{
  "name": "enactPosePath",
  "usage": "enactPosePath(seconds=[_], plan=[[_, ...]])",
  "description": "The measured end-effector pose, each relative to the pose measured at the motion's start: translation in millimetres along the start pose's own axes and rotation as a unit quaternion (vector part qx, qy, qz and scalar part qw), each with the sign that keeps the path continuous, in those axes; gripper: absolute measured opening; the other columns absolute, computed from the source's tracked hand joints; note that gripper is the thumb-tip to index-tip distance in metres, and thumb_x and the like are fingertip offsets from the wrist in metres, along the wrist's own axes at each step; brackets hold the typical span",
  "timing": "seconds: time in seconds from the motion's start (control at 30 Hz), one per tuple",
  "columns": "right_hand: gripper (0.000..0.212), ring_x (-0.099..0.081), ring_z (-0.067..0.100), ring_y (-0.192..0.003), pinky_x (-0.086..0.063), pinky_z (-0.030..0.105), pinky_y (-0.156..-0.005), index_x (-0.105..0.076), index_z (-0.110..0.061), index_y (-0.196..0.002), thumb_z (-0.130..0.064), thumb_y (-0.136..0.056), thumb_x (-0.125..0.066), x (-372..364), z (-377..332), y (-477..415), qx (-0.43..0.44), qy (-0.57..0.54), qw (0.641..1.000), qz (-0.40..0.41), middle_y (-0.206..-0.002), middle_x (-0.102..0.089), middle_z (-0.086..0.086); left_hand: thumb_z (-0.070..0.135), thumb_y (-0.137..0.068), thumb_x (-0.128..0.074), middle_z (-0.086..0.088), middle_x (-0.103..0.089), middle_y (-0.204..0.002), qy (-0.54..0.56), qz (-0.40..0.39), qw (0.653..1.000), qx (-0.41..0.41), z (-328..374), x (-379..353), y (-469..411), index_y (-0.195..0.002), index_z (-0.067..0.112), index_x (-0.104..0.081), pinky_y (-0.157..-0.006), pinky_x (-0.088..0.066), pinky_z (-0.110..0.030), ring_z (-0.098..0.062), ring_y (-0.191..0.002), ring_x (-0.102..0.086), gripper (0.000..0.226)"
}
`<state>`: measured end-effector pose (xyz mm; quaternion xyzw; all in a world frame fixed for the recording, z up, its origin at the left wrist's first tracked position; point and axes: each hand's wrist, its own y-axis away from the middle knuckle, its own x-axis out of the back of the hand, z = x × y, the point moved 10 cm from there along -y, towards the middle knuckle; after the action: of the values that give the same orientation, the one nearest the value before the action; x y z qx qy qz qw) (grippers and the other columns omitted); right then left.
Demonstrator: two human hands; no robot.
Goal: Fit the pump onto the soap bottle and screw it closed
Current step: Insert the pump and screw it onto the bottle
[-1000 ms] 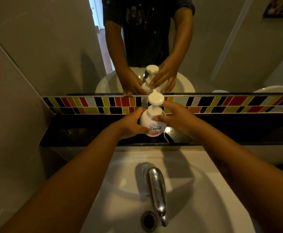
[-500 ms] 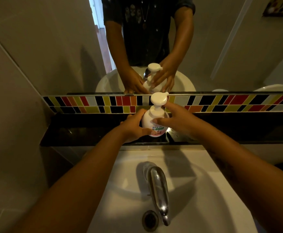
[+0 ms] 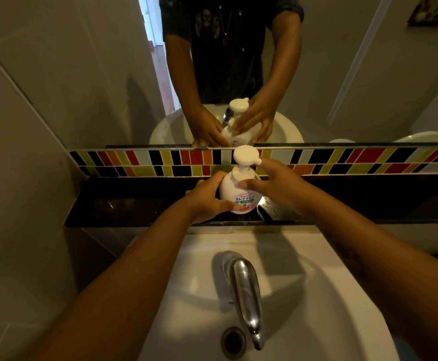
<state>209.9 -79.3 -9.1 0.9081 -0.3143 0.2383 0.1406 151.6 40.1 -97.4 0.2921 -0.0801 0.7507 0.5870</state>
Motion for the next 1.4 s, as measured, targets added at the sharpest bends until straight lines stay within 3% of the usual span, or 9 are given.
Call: enactPosePath(seconds=[0.13, 0.3, 0.53, 0.87, 1.0, 1.1, 1.17, 1.3, 1.4], plan=[[0.061, -0.046, 0.027, -0.126, -0.046, 0.048, -0.101, -0.044, -0.03, -0.133, -0.029, -0.078, -0.071, 1, 8, -1, 0.005, -0.01, 0.996, 0.086, -0.137, -0.047, 0.004, 0.063, -0.058, -0.083, 0.003, -0.061, -0.137, 0.004, 0.023, 1.0, -0.001, -4, -1, -1, -0.125, 0.054, -0.048, -0.103, -0.053, -0.057, -0.029, -0.127, -0.059, 0.076], [0.059, -0.044, 0.026, -0.125, -0.042, 0.046, -0.103, -0.046, -0.02, -0.132, -0.031, -0.079, -0.07, 0, 6, 8, 0.022, 0.001, 0.982, 0.185, -0.134, -0.049, 0.008, 0.06, -0.062, -0.078, 0.003, -0.06, -0.138, -0.004, 0.04, 0.999, 0.001, -5, -2, -1, -0.125, 0.055, -0.046, -0.104, -0.052, -0.058, -0.028, -0.129, -0.058, 0.071], [0.058, -0.049, 0.024, -0.125, -0.048, 0.04, -0.097, -0.041, -0.027, -0.137, -0.029, -0.084, -0.064, -8, 9, -4, 0.018, -0.02, 0.999, 0.026, -0.138, -0.05, 0.004, 0.072, -0.053, -0.082, 0.001, -0.058, -0.141, -0.012, 0.018, 1.0, 0.016, -12, -2, -6, -0.127, 0.056, -0.048, -0.102, -0.053, -0.058, -0.03, -0.125, -0.061, 0.082], [0.045, -0.049, 0.027, -0.121, -0.053, 0.041, -0.089, -0.047, -0.02, -0.128, -0.03, -0.087, -0.06, -13, 13, 10, 0.023, -0.025, 0.981, 0.193, -0.133, -0.047, 0.009, 0.046, -0.084, -0.074, -0.008, -0.044, -0.147, -0.058, 0.087, 0.993, 0.059, -9, -1, 11, -0.143, 0.044, -0.037, -0.109, -0.045, -0.056, -0.037, -0.131, -0.047, 0.07], [0.067, -0.046, 0.027, -0.13, -0.045, 0.047, -0.102, -0.038, -0.025, -0.138, -0.024, -0.08, -0.07, -4, 3, 8, 0.024, -0.027, 0.994, 0.101, -0.142, -0.048, 0.006, 0.045, -0.085, -0.075, -0.009, -0.041, -0.149, -0.077, 0.067, 0.993, 0.058, -5, 2, 13, -0.144, 0.043, -0.039, -0.109, -0.04, -0.054, -0.038, -0.133, -0.042, 0.07], [0.093, -0.025, 0.022, -0.143, -0.034, 0.049, -0.111, -0.015, -0.038, -0.146, -0.024, -0.075, -0.074, 23, -20, 14, 0.061, 0.067, 0.996, 0.026, -0.158, -0.022, 0.0, 0.056, -0.076, -0.076, -0.009, -0.042, -0.15, -0.085, 0.035, 0.994, 0.064, -2, 1, 15, -0.138, 0.049, -0.037, -0.113, -0.039, -0.056, -0.039, -0.133, -0.044, 0.074], [0.089, -0.021, 0.023, -0.144, -0.03, 0.051, -0.113, -0.018, -0.036, -0.146, -0.027, -0.077, -0.072, 39, -43, 18, 0.119, 0.177, 0.977, 0.012, -0.159, -0.019, -0.001, 0.057, -0.067, -0.078, -0.007, -0.047, -0.15, -0.075, 0.016, 0.995, 0.062, 1, 2, 13, -0.134, 0.05, -0.038, -0.113, -0.04, -0.062, -0.037, -0.134, -0.048, 0.078], [0.064, -0.032, 0.024, -0.14, -0.026, 0.035, -0.113, -0.037, -0.027, -0.142, -0.023, -0.084, -0.064, 29, -75, 17, 0.215, 0.333, 0.917, -0.042, -0.154, -0.034, 0.001, 0.023, -0.079, -0.086, -0.007, -0.056, -0.148, -0.032, -0.029, 0.997, 0.061, 6, 4, 7, -0.144, 0.028, -0.046, -0.112, -0.046, -0.058, -0.03, -0.133, -0.055, 0.076], [0.048, -0.042, 0.024, -0.135, -0.031, 0.031, -0.111, -0.047, -0.021, -0.137, -0.017, -0.089, -0.057, 23, -83, 14, 0.228, 0.364, 0.902, -0.046, -0.147, -0.044, 0.005, 0.037, -0.069, -0.087, -0.004, -0.058, -0.147, -0.052, -0.031, 0.997, 0.058, 8, 7, 7, -0.142, 0.033, -0.046, -0.114, -0.042, -0.061, -0.03, -0.133, -0.055, 0.083]])
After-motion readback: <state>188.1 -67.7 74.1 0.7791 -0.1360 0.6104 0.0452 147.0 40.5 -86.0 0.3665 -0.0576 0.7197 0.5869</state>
